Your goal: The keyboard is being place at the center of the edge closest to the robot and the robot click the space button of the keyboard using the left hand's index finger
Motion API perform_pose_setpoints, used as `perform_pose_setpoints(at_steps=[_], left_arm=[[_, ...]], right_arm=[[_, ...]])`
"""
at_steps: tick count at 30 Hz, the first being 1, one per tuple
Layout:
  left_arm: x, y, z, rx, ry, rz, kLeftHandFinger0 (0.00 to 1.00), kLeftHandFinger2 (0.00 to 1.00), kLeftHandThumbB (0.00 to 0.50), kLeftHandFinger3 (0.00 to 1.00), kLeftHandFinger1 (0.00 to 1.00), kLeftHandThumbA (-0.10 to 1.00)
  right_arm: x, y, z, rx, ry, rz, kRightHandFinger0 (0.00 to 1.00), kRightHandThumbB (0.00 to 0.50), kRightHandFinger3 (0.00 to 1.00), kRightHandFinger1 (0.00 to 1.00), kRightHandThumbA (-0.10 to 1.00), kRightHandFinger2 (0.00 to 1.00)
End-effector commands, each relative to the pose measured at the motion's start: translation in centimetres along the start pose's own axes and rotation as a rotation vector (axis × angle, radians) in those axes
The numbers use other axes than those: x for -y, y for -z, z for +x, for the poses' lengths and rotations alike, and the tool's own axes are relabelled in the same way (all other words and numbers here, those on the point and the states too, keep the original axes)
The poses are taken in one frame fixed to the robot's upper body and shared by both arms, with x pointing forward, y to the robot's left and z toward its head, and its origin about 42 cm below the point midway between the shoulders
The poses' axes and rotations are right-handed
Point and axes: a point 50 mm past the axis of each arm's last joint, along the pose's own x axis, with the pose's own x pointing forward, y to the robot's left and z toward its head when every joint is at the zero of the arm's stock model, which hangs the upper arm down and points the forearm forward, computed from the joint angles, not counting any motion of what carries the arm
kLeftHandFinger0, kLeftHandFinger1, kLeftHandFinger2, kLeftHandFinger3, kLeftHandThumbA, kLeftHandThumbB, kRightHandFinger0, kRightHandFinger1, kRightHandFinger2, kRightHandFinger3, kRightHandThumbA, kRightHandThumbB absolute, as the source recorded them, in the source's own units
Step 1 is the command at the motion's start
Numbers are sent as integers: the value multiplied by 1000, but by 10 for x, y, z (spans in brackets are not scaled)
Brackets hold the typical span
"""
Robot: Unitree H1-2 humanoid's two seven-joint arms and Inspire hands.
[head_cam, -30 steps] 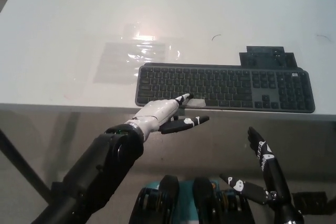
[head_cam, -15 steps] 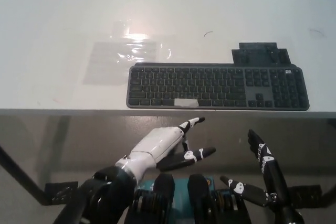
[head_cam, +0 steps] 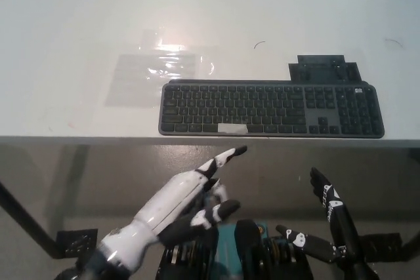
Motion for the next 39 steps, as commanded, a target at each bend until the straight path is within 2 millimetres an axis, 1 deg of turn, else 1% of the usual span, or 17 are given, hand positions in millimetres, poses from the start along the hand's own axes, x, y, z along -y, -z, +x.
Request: perform_pose_setpoints(at_steps=[1,2,3,4,5,6,7,8,10,13,14,18,21,25,30,36,39], left_arm=[[-34,-63,-76,286,-33,-421,108,103,455,1000,62,1000],[-30,-57,-78,275,-41,-428,161,96,456,1000,26,1000],[-27,-49,-80,257,-52,-424,193,180,438,1000,81,1000],[-23,-41,-82,233,-59,-426,373,270,432,1000,197,1000],[-20,-35,-84,196,-56,-409,692,402,441,1000,359,1000],[-15,-23,-85,172,-50,-429,1000,625,431,1000,602,1000],[-13,-18,-85,166,-55,-421,1000,773,424,1000,744,1000],[-7,-9,-84,155,-62,-420,1000,1000,403,1000,1000,1000],[3,13,-85,91,-76,-413,1000,1000,425,1000,1000,1000],[16,43,-84,4,-118,-404,1000,1000,450,1000,1000,1000],[17,46,-84,-3,-122,-402,1000,1000,451,1000,1000,1000],[29,85,-83,-102,-192,-383,1000,1000,399,1000,1000,1000],[37,108,-80,-165,-274,-389,1000,1000,422,1000,1000,1000],[43,131,-79,-227,-291,-427,1000,1000,413,1000,1000,1000],[45,144,-76,-255,-347,-489,1000,1000,410,1000,1000,1000],[42,143,-77,-247,-386,-476,1000,1000,333,1000,1000,1000],[42,142,-78,-248,-391,-465,1000,1000,319,1000,1000,1000]], right_arm=[[-7,-12,8,69,-10,13,1000,276,1000,1000,1000,1000],[-7,-12,8,71,-8,17,1000,276,1000,1000,1000,1000],[-7,-12,8,76,-7,15,1000,275,1000,1000,1000,1000],[-7,-12,9,74,-5,16,1000,287,1000,1000,1000,1000],[-7,-12,9,72,-4,20,1000,298,1000,1000,1000,1000],[-8,-12,10,77,-7,19,1000,293,1000,1000,1000,1000],[-8,-12,9,78,-9,16,1000,301,1000,1000,1000,1000],[-8,-12,9,82,-16,7,1000,314,1000,1000,1000,1000],[-8,-12,9,93,-18,33,1000,374,1000,1000,1000,1000],[-6,-11,8,122,-19,20,1000,376,1000,1000,1000,1000],[-6,-10,8,125,-19,19,1000,377,1000,1000,1000,1000],[-8,-9,6,125,-38,26,1000,432,1000,1000,1000,1000],[-10,-10,6,151,-46,26,1000,427,1000,1000,1000,1000],[-9,-12,7,165,-40,29,1000,421,1000,1000,1000,1000],[-11,-15,7,175,-46,32,1000,406,1000,1000,1000,1000],[-16,-17,10,164,-48,67,1000,393,1000,1000,1000,1000],[-17,-17,10,159,-49,79,1000,381,1000,1000,1000,1000]])
